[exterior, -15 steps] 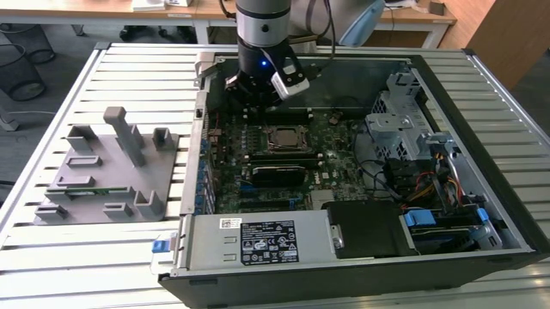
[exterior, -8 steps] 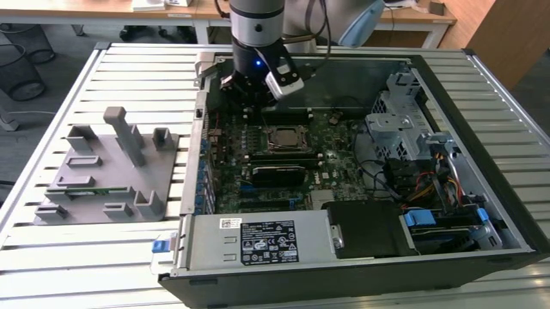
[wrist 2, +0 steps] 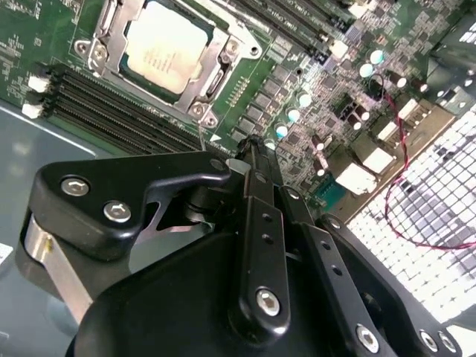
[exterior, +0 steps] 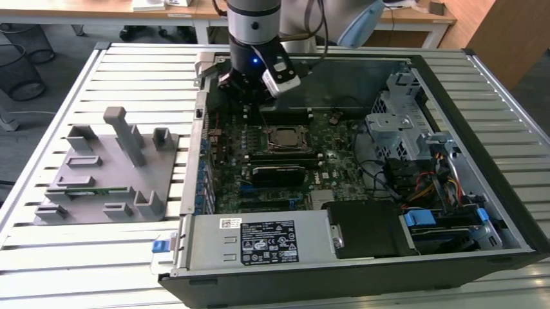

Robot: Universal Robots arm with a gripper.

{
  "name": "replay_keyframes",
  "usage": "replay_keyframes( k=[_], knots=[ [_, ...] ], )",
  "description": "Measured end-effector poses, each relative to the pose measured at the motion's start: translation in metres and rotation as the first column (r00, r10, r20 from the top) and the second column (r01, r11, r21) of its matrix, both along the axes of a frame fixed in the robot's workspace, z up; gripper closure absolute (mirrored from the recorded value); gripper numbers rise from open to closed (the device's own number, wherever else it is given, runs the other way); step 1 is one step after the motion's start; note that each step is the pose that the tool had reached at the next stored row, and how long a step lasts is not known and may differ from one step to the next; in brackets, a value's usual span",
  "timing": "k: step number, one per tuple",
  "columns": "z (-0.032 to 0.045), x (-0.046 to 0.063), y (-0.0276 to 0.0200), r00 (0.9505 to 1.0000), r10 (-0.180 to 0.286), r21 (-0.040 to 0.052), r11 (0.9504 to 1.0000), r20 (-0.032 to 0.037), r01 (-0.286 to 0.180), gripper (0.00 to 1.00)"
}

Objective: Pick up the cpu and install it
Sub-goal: 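Install the first cpu locking lever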

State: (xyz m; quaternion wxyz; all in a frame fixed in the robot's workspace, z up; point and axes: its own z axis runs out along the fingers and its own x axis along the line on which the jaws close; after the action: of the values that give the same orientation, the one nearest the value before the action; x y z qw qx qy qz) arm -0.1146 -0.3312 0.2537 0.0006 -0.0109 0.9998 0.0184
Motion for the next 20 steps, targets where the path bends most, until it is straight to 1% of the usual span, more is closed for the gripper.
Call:
replay_keyframes(
  k=[15,20],
  knots=[
    [0.0000,-0.004,0.0164,1.0000,0.001,0.0000,1.0000,0.0000,-0.001,0.89],
    [0.0000,-0.003,0.0202,1.0000,-0.001,0.0000,1.0000,0.0000,0.001,0.89]
  ],
)
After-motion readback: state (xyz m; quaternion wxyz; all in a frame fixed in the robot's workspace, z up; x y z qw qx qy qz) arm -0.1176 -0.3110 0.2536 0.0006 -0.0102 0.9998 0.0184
